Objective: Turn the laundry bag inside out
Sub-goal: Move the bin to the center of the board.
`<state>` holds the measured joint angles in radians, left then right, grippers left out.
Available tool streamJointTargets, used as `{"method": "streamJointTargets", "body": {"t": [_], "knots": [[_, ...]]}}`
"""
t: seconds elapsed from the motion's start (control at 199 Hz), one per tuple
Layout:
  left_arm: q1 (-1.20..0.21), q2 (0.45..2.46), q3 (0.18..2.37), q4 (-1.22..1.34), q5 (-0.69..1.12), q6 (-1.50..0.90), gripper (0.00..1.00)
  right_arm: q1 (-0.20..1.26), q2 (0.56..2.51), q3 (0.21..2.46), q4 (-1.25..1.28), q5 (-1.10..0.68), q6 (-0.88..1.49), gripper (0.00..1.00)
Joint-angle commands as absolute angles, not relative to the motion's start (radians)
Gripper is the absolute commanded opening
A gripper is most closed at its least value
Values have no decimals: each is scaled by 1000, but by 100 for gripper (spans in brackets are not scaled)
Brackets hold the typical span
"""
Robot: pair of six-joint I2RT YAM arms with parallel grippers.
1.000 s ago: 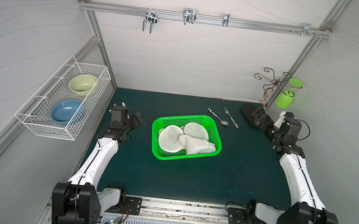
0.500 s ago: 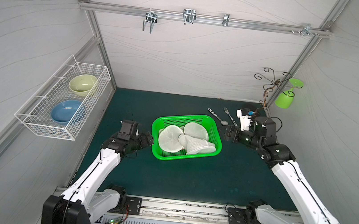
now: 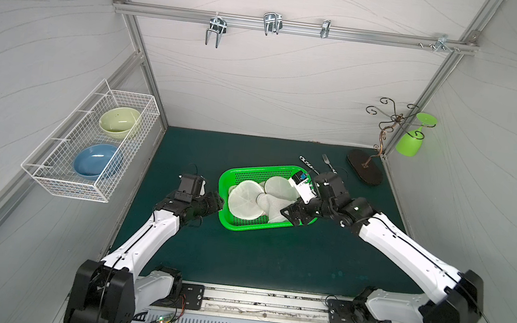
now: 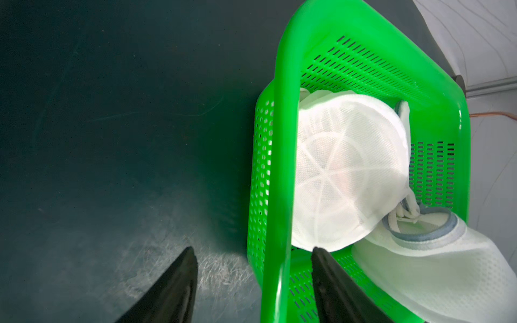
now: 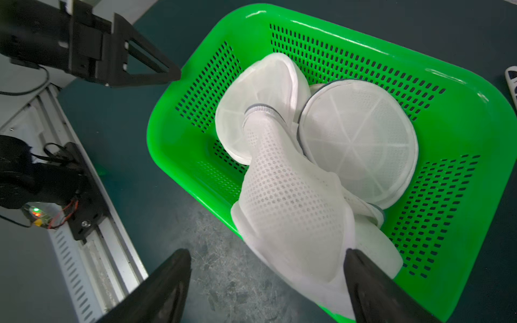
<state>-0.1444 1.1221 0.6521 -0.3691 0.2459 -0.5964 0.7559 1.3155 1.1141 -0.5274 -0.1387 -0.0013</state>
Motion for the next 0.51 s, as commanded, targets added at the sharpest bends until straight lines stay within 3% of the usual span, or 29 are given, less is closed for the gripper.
{"method": "streamJointTargets", "body": {"t": [0.0,0.227,0.353,0.418,0.504], "knots": [[-147,1157,657,-297,243,-583,65,770,1371,1171,-531,-91,-39,89],[-149,1235,675,-264,245,-575,49,788,1513,1239,-511,-75,-57,86],[-149,1284,693,-255,257,-569,30,797,1586,1277,-508,-70,-58,81],[-149,1307,702,-249,264,-571,19,806,1621,1288,-510,-63,-63,75],[-149,1324,710,-244,254,-575,12,809,1651,1298,-511,-55,-67,61]]}}
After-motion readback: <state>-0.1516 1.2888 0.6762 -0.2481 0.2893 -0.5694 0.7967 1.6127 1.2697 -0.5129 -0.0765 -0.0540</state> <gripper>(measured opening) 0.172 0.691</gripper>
